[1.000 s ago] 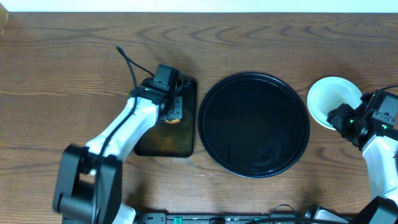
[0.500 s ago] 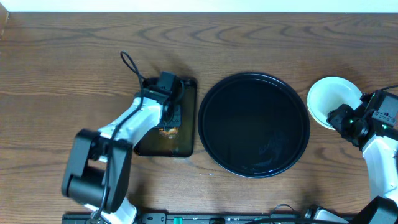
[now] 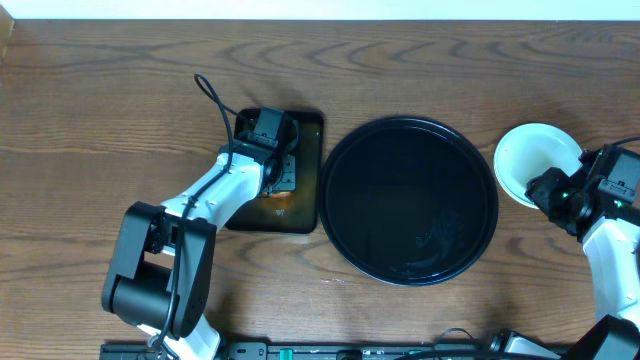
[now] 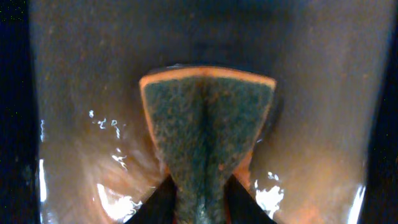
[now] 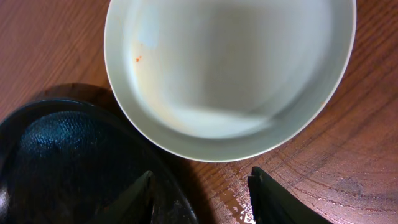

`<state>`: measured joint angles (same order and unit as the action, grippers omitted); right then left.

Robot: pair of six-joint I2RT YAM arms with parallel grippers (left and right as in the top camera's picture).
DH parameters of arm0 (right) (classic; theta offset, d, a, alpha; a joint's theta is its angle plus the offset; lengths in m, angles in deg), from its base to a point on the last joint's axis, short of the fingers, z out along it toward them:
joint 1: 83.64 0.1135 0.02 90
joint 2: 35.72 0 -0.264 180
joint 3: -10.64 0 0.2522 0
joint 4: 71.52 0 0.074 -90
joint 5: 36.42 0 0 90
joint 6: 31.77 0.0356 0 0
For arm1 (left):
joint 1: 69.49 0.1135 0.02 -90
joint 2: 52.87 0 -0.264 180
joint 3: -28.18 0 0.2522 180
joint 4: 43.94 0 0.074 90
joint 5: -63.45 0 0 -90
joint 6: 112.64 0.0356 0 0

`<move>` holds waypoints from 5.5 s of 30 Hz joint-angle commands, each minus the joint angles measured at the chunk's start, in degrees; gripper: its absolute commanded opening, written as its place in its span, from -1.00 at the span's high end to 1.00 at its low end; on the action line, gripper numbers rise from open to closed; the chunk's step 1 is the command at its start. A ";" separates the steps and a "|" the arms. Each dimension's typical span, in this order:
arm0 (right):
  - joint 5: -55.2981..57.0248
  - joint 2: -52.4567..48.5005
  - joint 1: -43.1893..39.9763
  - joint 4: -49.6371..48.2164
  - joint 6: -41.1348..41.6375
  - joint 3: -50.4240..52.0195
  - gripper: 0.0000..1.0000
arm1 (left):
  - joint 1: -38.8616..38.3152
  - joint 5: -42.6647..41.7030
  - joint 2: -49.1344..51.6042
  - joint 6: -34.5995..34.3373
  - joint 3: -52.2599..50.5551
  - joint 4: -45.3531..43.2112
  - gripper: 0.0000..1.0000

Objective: Clean dirty plates on tray and stack at the side

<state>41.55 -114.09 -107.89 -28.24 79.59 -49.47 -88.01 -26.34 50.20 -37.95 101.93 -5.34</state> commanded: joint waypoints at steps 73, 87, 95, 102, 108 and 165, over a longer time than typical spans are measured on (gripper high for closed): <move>11.76 41.24 29.92 21.14 -17.33 -3.61 -0.99 | 11.61 -1.44 -71.25 2.75 -12.87 27.80 -0.56; 11.98 46.51 29.92 18.40 -17.79 -2.21 -0.98 | 11.61 -1.44 -71.25 2.75 -12.87 27.80 -0.57; 9.81 63.82 28.35 -6.56 -17.53 17.55 -0.99 | 11.61 -1.44 -71.25 2.75 -12.87 27.80 -0.57; 10.64 74.84 28.15 -25.24 -17.57 33.48 -0.99 | 11.61 -1.44 -71.25 2.75 -12.87 27.80 -0.57; 11.85 78.05 27.91 -37.70 -17.59 43.36 -0.99 | 11.61 -1.44 -71.25 2.78 -12.87 27.80 -0.57; 9.49 78.01 27.65 -25.40 -24.22 46.05 -0.99 | 12.15 -0.83 -78.64 2.80 -21.92 21.99 -0.57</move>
<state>51.65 -36.39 -79.65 -53.84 56.07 -3.50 -76.23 -27.65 -24.68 -36.07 85.36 19.41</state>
